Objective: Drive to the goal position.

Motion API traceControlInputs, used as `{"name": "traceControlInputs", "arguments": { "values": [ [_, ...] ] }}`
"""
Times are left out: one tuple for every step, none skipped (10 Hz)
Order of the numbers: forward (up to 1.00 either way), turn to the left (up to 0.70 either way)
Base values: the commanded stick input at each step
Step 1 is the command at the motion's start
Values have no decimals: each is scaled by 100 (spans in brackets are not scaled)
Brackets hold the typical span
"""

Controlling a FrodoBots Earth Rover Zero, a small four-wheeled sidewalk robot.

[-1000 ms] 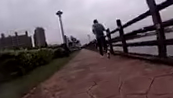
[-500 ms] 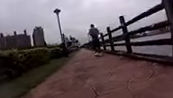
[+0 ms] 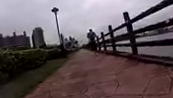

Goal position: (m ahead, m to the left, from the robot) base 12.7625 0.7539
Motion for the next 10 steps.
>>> {"name": "traceControlInputs", "arguments": {
  "values": [
    [100, 40],
    [100, 40],
    [100, 0],
    [100, 0],
    [100, 0],
    [100, 0],
    [100, 0],
    [100, 0],
    [100, 0],
    [100, 0]
  ]
}}
